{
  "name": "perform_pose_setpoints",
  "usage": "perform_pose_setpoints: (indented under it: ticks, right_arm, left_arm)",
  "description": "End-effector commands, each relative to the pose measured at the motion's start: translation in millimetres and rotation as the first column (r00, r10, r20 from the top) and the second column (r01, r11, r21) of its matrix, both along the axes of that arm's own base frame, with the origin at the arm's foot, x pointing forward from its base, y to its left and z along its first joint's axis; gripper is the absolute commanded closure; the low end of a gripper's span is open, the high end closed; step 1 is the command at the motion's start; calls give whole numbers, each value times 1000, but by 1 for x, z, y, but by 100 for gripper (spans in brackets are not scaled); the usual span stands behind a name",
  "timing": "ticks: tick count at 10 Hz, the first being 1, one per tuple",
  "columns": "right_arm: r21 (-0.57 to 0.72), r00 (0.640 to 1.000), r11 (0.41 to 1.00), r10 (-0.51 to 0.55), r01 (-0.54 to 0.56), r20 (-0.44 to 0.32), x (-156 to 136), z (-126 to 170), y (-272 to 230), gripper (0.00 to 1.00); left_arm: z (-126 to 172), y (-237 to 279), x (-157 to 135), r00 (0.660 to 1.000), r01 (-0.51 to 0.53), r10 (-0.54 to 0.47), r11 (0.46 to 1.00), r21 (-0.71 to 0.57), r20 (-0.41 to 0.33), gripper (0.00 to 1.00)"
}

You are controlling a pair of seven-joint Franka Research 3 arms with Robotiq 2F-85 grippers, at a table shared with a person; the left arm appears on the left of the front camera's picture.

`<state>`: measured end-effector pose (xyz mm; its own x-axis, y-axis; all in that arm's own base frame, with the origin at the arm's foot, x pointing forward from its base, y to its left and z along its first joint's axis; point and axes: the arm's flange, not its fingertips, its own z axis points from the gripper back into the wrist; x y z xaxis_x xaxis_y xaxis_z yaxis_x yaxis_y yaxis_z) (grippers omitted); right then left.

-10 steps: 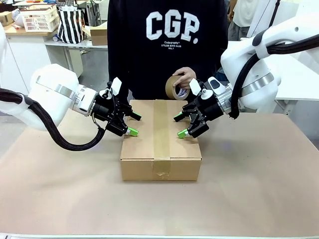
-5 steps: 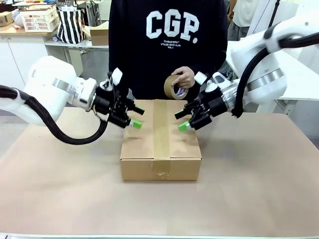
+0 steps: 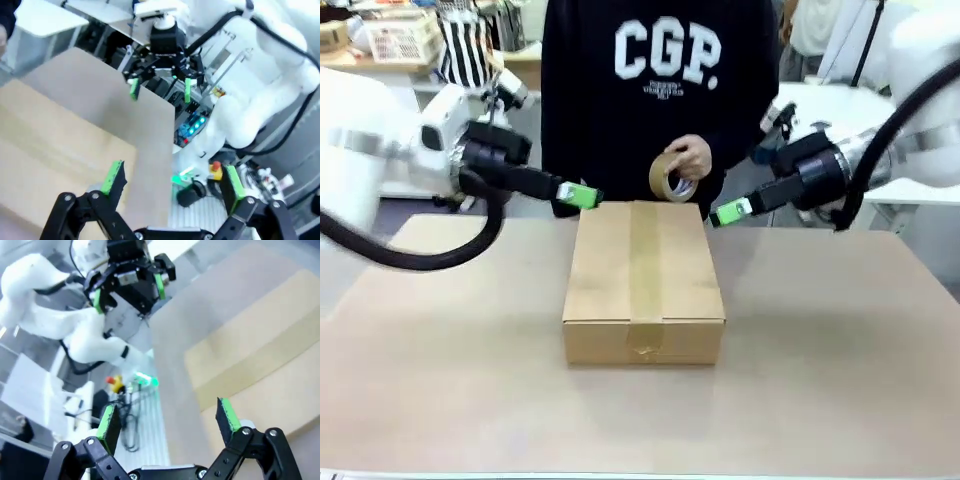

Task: Pack the gift set into the box.
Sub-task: Press and hold the closed box until the human finishes sealing it.

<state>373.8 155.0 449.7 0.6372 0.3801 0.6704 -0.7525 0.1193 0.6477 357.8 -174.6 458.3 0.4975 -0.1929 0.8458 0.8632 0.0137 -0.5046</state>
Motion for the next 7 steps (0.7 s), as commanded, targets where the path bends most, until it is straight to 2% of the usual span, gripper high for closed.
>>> perform_pose_setpoints:
  ticks: [1, 3, 4, 5, 7]
  right_arm:
    - [-12, 987, 988, -155, 155, -38, -45, 2, -52, 0]
    - [47, 908, 907, -416, 418, -49, -65, -9, -132, 0]
    - [19, 881, 882, -470, 471, -49, -67, -18, -154, 0]
    - [22, 959, 959, -282, 283, -36, -41, 0, -98, 0]
    - [22, 959, 959, -282, 283, -36, -41, 0, -98, 0]
  left_arm:
    - [-7, 48, -44, 984, -145, 145, 989, 16, -102, 0]
    - [-35, 110, -69, 957, -188, 186, 982, 13, -221, 0]
    - [-50, 141, -74, 959, -180, 162, 982, -59, -230, 0]
    - [-5, 79, -16, 971, -176, 178, 984, 31, -159, 0]
    - [-5, 79, -16, 971, -176, 178, 984, 31, -159, 0]
